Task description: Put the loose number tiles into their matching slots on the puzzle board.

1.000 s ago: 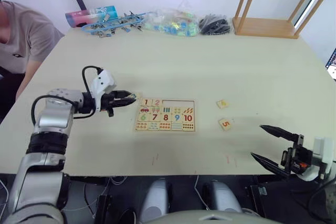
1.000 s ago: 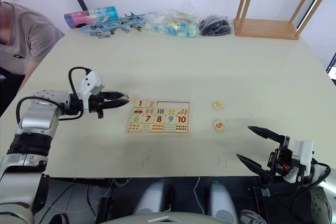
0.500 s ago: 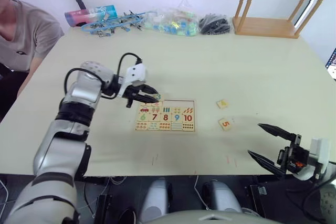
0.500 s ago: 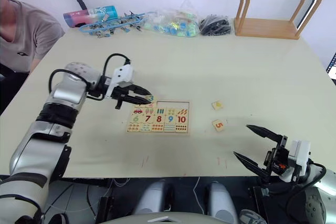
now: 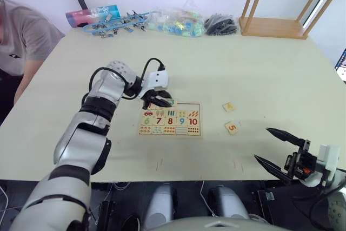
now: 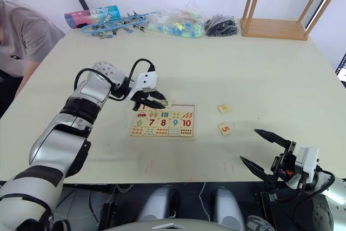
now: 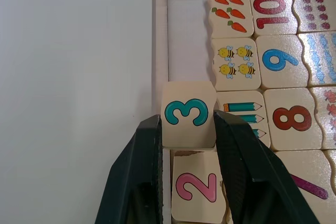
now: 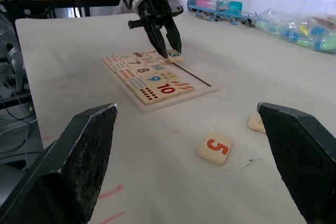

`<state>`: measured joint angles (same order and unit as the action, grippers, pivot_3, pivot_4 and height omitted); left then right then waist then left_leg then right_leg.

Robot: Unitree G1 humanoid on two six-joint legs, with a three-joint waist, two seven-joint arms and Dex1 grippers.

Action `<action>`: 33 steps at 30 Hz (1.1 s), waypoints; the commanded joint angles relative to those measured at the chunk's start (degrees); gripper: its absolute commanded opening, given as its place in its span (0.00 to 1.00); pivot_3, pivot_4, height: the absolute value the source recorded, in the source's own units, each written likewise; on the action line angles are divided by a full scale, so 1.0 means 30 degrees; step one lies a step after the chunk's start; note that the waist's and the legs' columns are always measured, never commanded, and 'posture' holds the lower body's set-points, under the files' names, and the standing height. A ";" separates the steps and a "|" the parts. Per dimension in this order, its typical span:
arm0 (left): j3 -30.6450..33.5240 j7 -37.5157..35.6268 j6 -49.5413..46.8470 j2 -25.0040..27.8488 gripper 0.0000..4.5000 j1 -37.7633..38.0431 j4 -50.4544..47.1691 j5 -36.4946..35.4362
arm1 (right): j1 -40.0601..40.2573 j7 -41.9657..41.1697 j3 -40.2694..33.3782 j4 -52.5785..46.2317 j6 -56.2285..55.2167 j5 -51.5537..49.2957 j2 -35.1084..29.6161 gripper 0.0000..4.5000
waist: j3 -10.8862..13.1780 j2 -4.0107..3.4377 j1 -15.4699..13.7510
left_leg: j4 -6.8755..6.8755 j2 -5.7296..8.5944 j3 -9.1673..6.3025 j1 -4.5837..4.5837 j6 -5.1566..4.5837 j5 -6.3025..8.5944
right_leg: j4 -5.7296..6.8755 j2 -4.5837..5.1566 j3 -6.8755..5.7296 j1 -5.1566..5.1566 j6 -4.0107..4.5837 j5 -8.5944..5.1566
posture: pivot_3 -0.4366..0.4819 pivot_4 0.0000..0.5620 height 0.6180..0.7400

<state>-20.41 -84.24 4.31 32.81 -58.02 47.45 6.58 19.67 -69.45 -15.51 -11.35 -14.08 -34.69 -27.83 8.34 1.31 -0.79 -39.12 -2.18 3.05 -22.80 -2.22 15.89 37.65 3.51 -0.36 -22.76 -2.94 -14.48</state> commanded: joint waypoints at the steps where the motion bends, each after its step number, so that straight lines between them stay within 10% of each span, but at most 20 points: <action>1: 0.0105 -0.0023 0.0454 0.0008 0.20 -0.0494 0.0202 0.0220 | 0.0056 0.0092 -0.0191 -0.0496 -0.0424 -0.0177 -0.0028 1.00 | 0.0001 0.0000 0.0001 | 0.0000 0.0000 -0.0001 0.0000 0.0000 0.0000 | 0.0000 -0.0001 0.0000 0.0000 0.0000 0.0000 | 0.48 0.27 0.98; 33: -0.0099 -0.0275 -0.0178 -0.0585 0.20 -0.0401 0.0278 0.0916 | 0.0182 0.0268 -0.0319 -0.0333 -0.0749 -0.0098 -0.0112 1.00 | 0.0004 0.0002 -0.0006 | -0.0005 0.0000 -0.0014 -0.0005 0.0000 0.0000 | 0.0002 0.0001 -0.0011 0.0001 0.0000 0.0001 | 0.48 0.27 0.98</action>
<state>-20.59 -84.08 4.00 31.08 -58.26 48.95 9.00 19.98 -68.78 -15.52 -11.20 -15.26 -34.42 -27.85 8.35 1.32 -0.81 -39.13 -2.18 3.00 -22.81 -2.22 15.89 37.65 3.51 -0.39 -22.76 -2.94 -14.48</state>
